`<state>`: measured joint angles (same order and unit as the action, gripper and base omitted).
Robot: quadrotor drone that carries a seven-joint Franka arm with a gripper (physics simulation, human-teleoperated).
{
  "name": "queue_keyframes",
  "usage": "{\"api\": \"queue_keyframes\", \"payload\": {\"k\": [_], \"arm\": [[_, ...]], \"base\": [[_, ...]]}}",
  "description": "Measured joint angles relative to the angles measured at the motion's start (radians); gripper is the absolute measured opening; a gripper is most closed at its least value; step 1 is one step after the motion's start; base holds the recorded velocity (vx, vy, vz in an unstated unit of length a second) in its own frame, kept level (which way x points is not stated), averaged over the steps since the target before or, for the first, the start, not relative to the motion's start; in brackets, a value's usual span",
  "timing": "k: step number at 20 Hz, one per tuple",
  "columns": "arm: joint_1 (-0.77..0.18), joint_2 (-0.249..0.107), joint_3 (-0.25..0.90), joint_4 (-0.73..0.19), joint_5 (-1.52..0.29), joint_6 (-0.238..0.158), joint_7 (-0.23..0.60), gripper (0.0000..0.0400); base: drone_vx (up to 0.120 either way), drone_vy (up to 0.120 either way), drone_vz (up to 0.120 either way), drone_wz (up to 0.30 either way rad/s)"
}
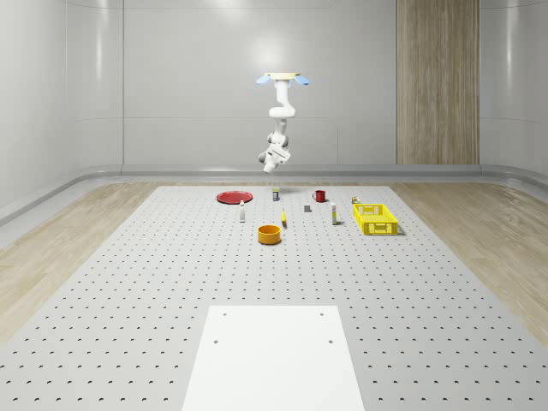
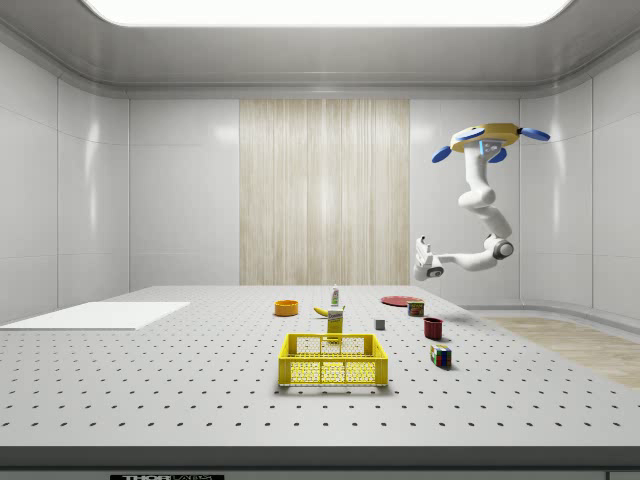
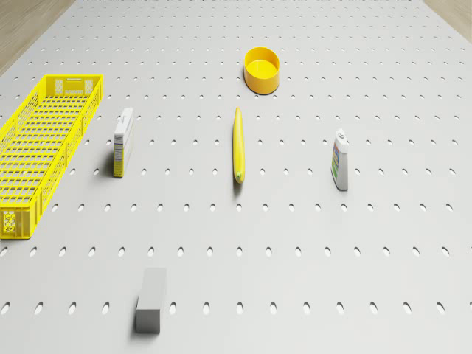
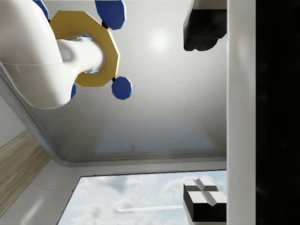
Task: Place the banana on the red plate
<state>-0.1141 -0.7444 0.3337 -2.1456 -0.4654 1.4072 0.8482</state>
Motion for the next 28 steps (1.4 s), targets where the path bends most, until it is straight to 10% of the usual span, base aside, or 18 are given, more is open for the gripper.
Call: {"api": "queue_keyframes", "payload": {"k": [7, 13, 20, 28], "arm": [[-0.194, -0.079, 0.424, -0.353, -0.703, 0.017, 0.175, 0.04], [-0.5, -0.162, 0.705, -0.65, -1.255, -0.089, 0.435, 0.04], [-0.774, -0.241, 0.851, -0.738, -1.48, -0.214, 0.621, 0.04], [-0.891, -0.303, 0.909, -0.75, -1.518, -0.241, 0.699, 0.04]], "base": [[0.12, 0.0, -0.114, 0.0], [0.12, 0.0, -0.12, 0.0], [0.029, 0.0, -0.12, 0.0], [0.12, -0.005, -0.015, 0.0]]}}
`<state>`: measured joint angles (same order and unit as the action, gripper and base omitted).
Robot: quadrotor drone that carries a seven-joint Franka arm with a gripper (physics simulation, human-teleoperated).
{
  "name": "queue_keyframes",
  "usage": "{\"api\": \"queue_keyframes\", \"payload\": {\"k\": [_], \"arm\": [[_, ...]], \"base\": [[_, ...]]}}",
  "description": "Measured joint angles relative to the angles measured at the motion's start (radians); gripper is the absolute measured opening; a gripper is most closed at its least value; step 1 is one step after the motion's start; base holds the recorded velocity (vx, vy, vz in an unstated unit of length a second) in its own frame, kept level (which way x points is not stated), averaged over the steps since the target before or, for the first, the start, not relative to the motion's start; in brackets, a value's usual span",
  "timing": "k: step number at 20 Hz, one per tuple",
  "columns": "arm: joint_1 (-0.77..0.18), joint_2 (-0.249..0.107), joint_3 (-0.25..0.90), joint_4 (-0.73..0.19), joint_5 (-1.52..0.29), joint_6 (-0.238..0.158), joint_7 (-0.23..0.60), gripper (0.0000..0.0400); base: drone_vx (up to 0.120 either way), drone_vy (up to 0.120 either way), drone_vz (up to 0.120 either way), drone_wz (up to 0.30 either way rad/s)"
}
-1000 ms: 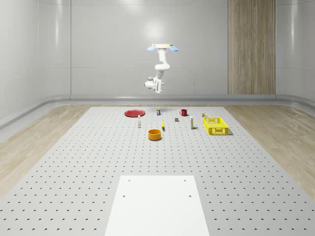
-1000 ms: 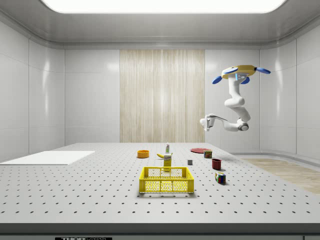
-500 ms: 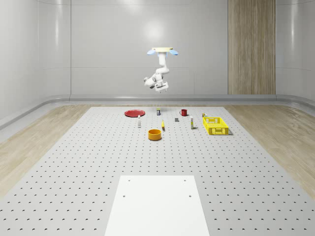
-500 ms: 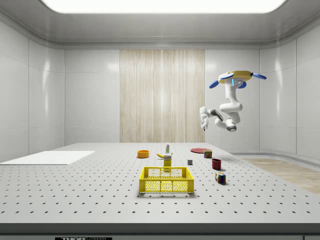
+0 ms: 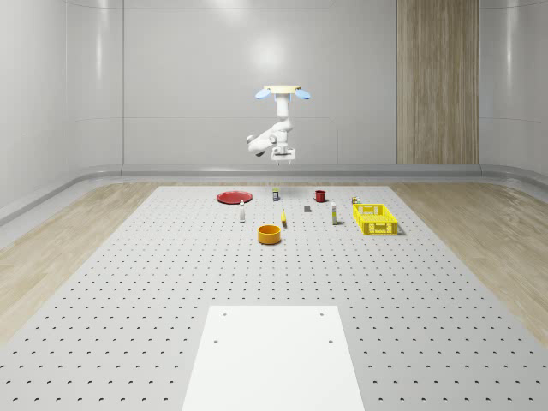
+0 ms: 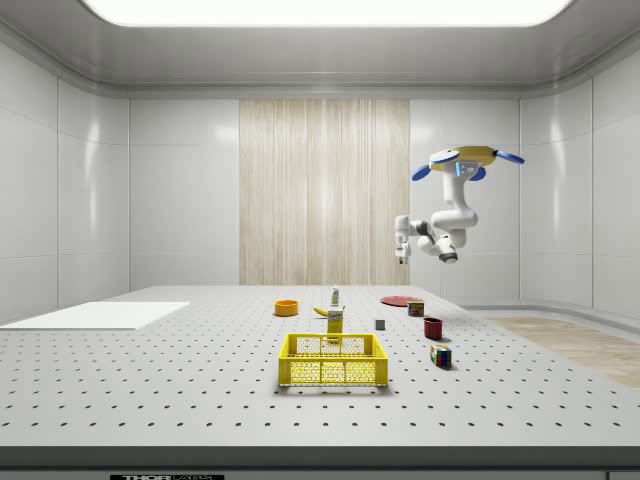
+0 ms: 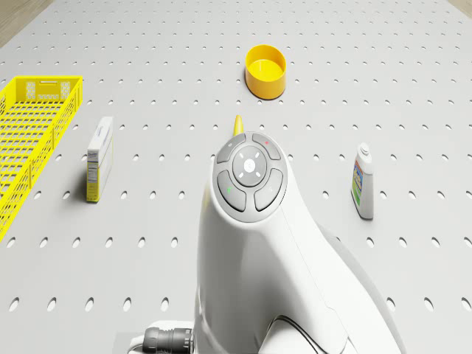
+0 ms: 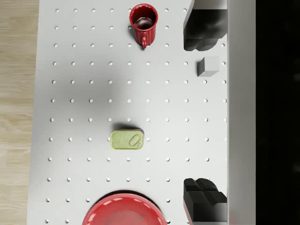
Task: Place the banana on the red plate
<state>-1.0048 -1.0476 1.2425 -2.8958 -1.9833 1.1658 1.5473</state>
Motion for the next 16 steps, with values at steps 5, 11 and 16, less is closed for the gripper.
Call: {"api": "queue_keyframes", "payload": {"k": [5, 11, 16], "arm": [[-0.029, -0.031, 0.018, 0.0, 0.006, 0.011, 0.022, 0.04], [-0.05, -0.065, 0.033, 0.002, 0.02, 0.035, 0.039, 0.04], [-0.062, -0.091, 0.043, 0.004, 0.033, 0.057, 0.05, 0.04]], "base": [[0.12, -0.048, -0.016, 0.0], [0.12, 0.0, -0.12, 0.0], [0.12, 0.0, -0.12, 0.0]]}}
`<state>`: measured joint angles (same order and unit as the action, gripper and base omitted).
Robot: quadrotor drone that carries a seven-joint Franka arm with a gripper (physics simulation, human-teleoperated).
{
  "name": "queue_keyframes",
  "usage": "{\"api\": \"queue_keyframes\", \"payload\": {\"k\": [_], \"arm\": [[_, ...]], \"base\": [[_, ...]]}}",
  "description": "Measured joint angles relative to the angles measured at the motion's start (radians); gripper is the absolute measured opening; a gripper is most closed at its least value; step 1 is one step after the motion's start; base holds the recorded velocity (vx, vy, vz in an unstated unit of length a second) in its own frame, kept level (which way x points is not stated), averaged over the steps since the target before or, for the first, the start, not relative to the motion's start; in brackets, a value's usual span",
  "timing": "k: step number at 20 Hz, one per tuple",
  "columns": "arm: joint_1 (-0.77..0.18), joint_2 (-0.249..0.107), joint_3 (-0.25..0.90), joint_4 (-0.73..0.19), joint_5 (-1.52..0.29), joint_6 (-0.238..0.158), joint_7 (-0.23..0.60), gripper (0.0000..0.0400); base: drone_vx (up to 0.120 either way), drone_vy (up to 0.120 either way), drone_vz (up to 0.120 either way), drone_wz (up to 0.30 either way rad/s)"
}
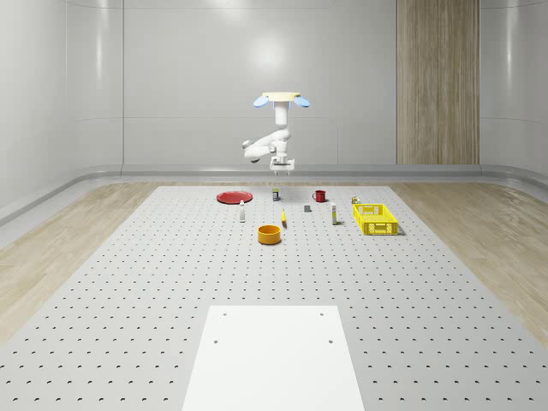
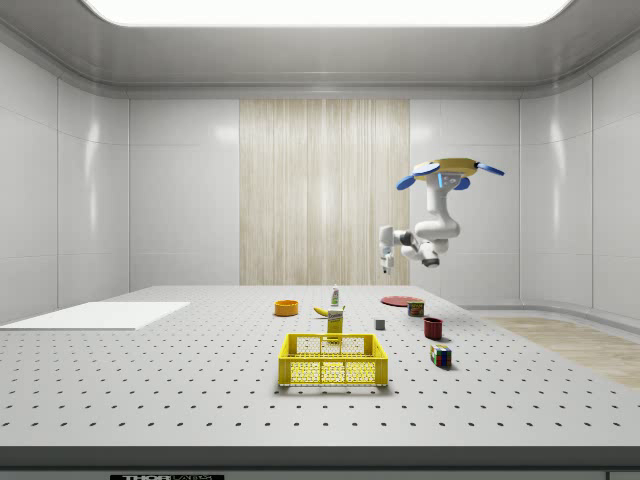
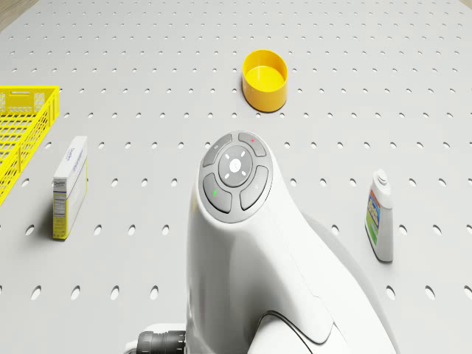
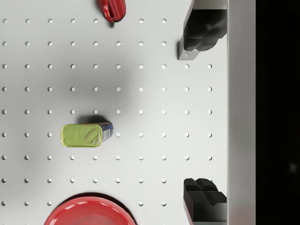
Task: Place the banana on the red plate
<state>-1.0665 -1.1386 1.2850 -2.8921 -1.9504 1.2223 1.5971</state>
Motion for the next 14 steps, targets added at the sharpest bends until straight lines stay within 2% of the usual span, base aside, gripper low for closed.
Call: {"api": "queue_keyframes", "payload": {"k": [14], "arm": [[-0.024, -0.069, 0.022, 0.005, 0.036, 0.062, 0.023, 0.04]], "base": [[0.12, 0.0, -0.12, 0.0]]}}
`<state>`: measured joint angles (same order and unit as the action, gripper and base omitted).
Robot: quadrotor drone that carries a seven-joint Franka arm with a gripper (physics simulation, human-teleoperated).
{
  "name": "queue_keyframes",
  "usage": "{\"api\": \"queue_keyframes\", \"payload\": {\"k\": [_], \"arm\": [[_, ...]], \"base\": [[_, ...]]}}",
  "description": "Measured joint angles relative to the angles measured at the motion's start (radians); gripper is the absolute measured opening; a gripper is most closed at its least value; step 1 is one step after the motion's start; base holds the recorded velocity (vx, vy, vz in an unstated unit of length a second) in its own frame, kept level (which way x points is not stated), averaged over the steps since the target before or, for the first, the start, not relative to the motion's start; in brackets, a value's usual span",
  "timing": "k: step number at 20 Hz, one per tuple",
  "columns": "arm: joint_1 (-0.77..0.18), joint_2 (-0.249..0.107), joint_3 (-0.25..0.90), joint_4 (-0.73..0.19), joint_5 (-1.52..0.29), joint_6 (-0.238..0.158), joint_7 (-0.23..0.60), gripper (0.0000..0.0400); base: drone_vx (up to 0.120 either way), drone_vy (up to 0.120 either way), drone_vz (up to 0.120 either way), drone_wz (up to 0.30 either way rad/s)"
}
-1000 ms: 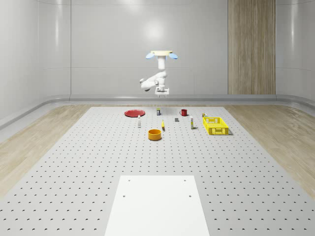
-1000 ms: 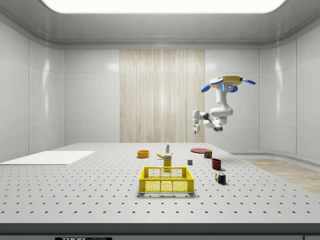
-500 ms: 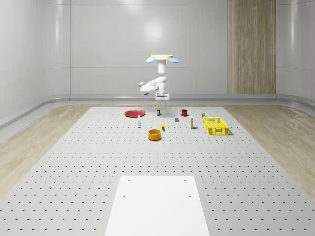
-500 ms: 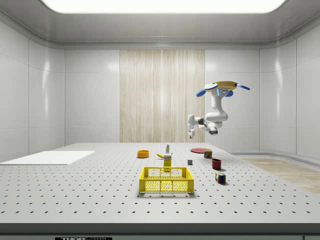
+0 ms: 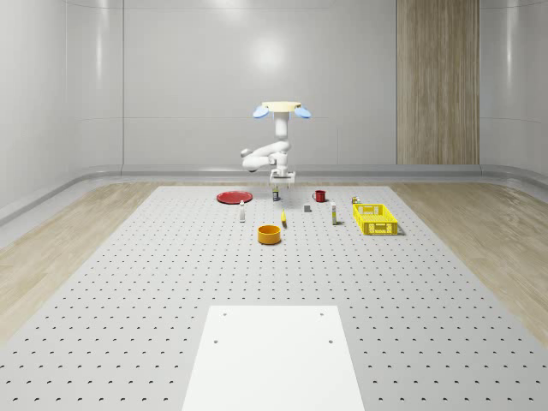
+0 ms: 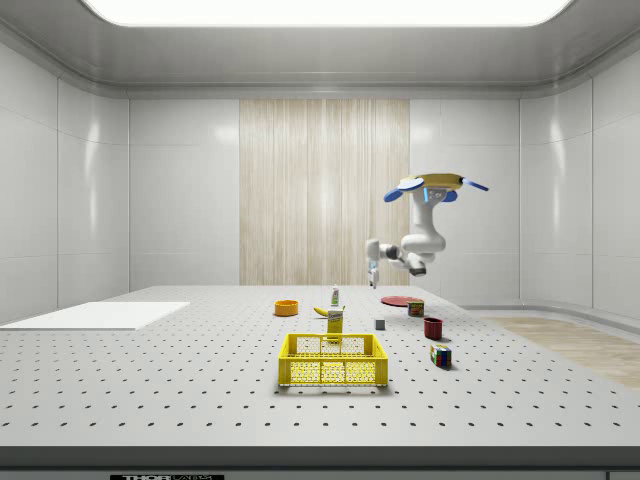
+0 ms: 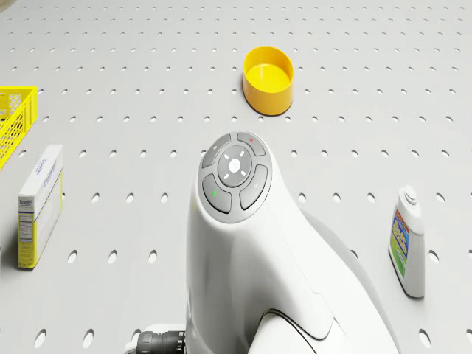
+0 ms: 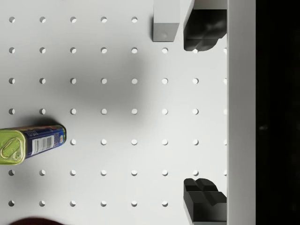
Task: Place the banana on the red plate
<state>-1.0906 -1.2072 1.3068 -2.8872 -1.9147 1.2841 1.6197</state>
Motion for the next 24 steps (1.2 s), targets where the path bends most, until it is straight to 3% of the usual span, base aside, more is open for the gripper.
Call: {"api": "queue_keyframes", "payload": {"k": [4, 15, 20, 24], "arm": [[-0.006, -0.018, 0.005, 0.001, 0.009, 0.017, 0.005, 0.04], [-0.019, -0.065, 0.017, 0.004, 0.032, 0.06, 0.018, 0.04], [-0.025, -0.085, 0.022, 0.005, 0.042, 0.078, 0.023, 0.04], [-0.029, -0.1, 0.026, 0.006, 0.049, 0.093, 0.027, 0.04]], "base": [[0.12, 0.0, -0.11, 0.0], [0.12, 0.0, 0.0, 0.0], [0.12, 0.0, -0.096, 0.0], [0.12, 0.0, 0.0, 0.0]]}}
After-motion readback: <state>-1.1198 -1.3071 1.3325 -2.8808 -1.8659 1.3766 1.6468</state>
